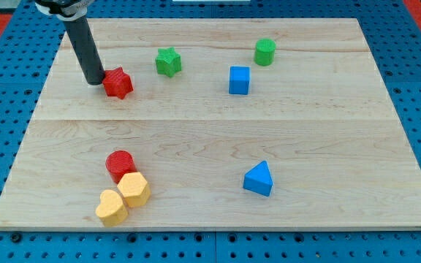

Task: Slightly move the red star to the left side

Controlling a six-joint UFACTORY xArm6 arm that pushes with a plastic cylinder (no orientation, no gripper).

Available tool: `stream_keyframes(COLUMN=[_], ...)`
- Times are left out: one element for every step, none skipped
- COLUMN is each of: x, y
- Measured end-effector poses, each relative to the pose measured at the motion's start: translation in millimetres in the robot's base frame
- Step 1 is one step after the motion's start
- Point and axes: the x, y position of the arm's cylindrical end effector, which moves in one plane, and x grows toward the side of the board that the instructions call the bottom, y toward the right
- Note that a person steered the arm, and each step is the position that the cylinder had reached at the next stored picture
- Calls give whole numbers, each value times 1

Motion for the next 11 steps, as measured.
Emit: stream_keyframes(x=[49, 35, -25, -38, 9, -8, -47, -16, -2, -54, -103], y=[-20, 13, 25, 43, 25, 25, 28, 31, 57, 101, 99])
